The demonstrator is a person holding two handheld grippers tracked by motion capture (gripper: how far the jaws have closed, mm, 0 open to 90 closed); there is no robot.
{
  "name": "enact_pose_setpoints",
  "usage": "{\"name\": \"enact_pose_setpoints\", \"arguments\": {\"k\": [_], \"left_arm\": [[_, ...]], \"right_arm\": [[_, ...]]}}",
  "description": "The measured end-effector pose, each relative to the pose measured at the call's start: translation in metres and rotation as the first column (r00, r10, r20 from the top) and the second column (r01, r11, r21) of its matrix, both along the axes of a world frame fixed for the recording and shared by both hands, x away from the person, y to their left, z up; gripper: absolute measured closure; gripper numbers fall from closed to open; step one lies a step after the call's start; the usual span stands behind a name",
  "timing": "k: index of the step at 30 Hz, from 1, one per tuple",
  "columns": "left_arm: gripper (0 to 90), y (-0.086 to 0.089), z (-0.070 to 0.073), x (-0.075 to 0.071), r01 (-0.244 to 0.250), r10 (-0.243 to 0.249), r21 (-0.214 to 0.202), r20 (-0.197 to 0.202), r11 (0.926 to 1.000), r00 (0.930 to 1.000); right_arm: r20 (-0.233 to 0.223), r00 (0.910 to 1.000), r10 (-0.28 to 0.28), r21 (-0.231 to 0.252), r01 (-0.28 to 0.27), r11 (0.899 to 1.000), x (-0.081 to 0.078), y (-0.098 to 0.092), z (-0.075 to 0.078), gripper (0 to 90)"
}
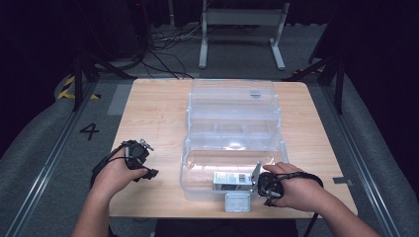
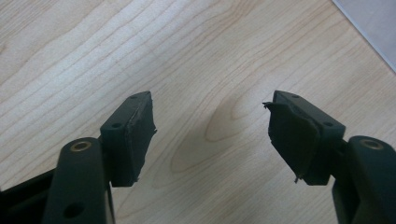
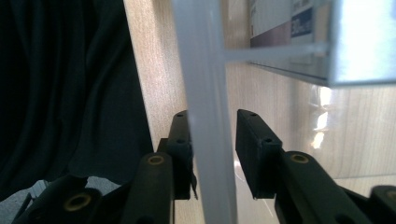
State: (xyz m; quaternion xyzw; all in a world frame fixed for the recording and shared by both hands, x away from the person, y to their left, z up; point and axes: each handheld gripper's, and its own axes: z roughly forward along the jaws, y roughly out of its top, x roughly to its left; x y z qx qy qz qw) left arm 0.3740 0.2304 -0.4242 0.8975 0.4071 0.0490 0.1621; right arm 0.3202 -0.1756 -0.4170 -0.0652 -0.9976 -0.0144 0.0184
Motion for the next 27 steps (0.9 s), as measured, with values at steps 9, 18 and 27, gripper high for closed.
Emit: {"name": "enact_pose_setpoints", "arguments": {"k": [9, 18, 27], "left_arm": [[34.8, -0.002, 0.001, 0.001, 0.011, -0.011, -0.012, 0.013, 0.9999, 0.9999], [34.7, -0.004, 0.004, 0.001, 0.018, -0.017, -0.026, 0.019, 0.9995, 0.9997], [37.0, -0.005, 0.01, 0.002, 0.046, -0.042, -0.078, 0.059, 0.9959, 0.9974]], "right_arm": [[0.056, 0.9974, 0.044, -0.035, -0.042, 0.999, -0.003, 0.001, -0.006, 86.9], [0.056, 0.9964, 0.063, -0.013, -0.062, 0.998, -0.004, 0.0, -0.006, 87.7], [0.059, 0.9957, 0.071, 0.007, -0.072, 0.997, -0.004, -0.004, -0.006, 87.8]]}}
